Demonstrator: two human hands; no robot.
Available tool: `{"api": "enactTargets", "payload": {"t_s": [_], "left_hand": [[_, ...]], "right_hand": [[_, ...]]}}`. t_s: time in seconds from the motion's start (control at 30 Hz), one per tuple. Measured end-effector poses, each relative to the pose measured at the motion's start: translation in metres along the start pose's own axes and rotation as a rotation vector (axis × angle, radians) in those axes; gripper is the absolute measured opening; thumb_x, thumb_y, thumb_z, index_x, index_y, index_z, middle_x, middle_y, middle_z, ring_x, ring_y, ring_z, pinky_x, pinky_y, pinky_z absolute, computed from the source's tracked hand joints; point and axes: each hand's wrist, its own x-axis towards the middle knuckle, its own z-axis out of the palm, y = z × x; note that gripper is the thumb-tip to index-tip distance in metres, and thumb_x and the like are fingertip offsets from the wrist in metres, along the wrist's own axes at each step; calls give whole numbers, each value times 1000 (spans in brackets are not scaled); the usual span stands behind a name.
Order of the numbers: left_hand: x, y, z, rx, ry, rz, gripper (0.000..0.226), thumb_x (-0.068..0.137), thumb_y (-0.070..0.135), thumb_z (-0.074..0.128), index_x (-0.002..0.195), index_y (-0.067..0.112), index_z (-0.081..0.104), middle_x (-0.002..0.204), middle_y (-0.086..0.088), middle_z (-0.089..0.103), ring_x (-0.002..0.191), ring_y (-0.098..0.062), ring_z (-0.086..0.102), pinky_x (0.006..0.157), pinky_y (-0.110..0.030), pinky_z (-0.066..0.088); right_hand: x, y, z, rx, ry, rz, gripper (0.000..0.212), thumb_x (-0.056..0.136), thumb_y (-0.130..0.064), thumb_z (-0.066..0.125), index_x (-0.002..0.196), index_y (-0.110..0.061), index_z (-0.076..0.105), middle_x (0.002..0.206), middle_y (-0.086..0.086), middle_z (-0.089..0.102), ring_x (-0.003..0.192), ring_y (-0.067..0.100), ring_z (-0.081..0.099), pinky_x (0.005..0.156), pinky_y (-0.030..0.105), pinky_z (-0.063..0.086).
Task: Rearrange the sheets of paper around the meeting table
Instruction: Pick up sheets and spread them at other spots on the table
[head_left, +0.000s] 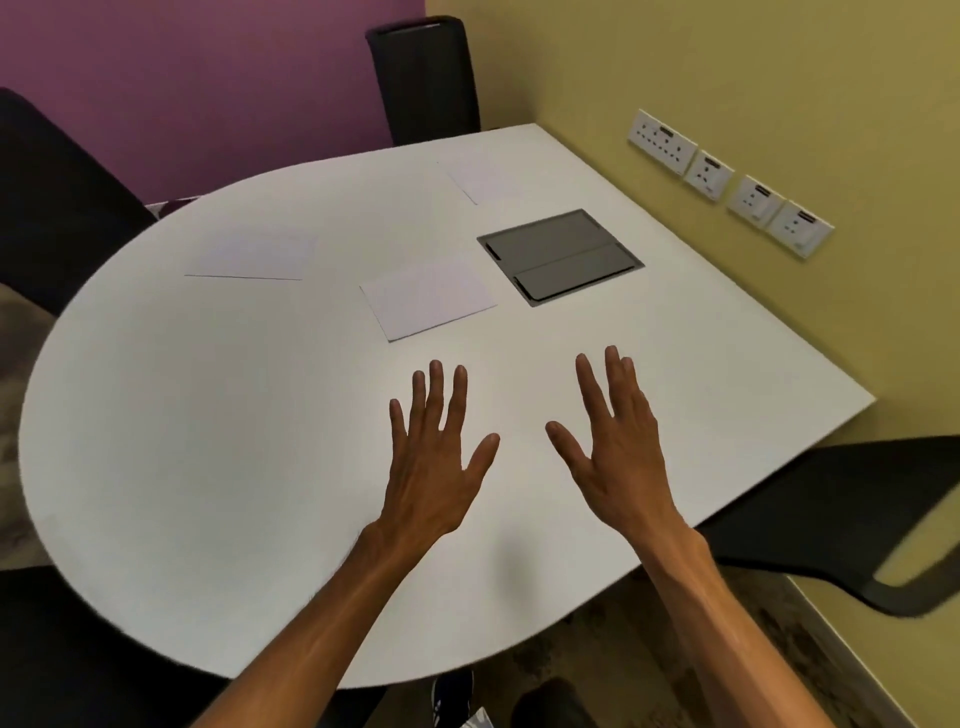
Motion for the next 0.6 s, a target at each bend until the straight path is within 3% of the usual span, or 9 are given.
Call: {"api": "enactTargets", "payload": {"t_s": [0.3, 0.6], "left_hand": [[74, -53, 19, -98, 18, -180, 82, 100, 34, 53, 160, 21, -2, 168, -3, -13, 155, -21, -15, 125, -38, -5], [170, -118, 82, -115, -87, -505, 76, 99, 39, 54, 160, 19, 14, 169, -4, 10, 155, -20, 10, 123, -35, 11]], "right_hand": [[124, 18, 56, 194, -145, 48, 72, 100, -49, 51, 160, -29, 17, 170, -1, 7, 157, 18, 3, 122, 47, 15], [251, 66, 149, 215, -314, 5, 70, 101, -46, 52, 160, -25, 20, 170, 1, 10, 156, 21, 10, 121, 45, 18]]}}
